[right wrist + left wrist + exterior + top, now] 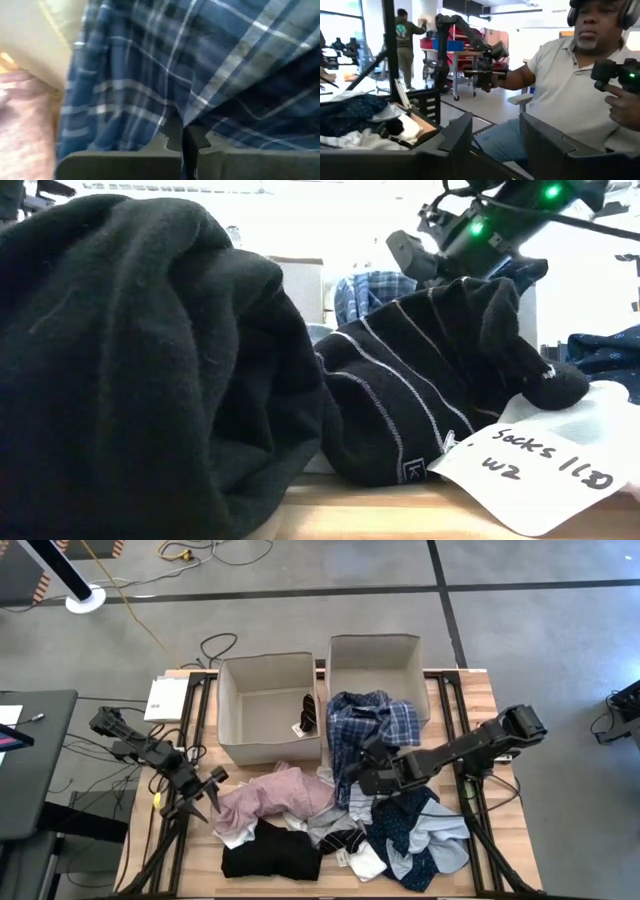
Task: Sort clothes
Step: Put the blue pants into the right white laundry bin
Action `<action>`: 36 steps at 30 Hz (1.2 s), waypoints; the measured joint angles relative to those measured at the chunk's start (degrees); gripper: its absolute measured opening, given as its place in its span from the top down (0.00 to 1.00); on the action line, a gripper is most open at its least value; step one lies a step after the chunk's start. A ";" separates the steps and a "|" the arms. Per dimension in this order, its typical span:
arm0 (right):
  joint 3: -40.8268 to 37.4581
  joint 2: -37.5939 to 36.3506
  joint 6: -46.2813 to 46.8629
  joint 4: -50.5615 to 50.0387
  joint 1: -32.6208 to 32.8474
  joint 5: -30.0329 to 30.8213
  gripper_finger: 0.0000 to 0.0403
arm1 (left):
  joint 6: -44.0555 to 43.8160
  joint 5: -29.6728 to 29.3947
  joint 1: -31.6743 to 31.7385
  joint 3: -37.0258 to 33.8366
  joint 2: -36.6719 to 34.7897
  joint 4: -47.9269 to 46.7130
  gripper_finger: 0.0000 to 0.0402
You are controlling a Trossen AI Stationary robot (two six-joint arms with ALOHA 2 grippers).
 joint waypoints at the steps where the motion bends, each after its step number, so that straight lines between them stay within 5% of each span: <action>1: 0.01 0.00 -0.67 0.74 0.67 0.04 0.99 | 0.10 -0.64 0.00 0.02 -0.04 0.22 0.61; 8: 6.66 -0.02 -9.53 1.51 5.17 2.46 1.00 | 1.69 -5.88 0.00 0.07 0.20 0.09 0.61; 18: 23.00 -0.04 -33.67 -2.04 5.72 7.39 1.00 | 2.68 -13.72 0.00 0.20 4.78 1.48 0.61; 28: 41.48 -0.08 -47.62 -19.65 0.95 14.33 1.00 | 2.55 -14.26 0.00 0.26 14.50 10.19 0.61; 36: 52.23 -0.11 -43.86 -41.17 -9.58 15.35 1.00 | 1.28 -14.30 0.00 0.28 22.22 16.86 0.61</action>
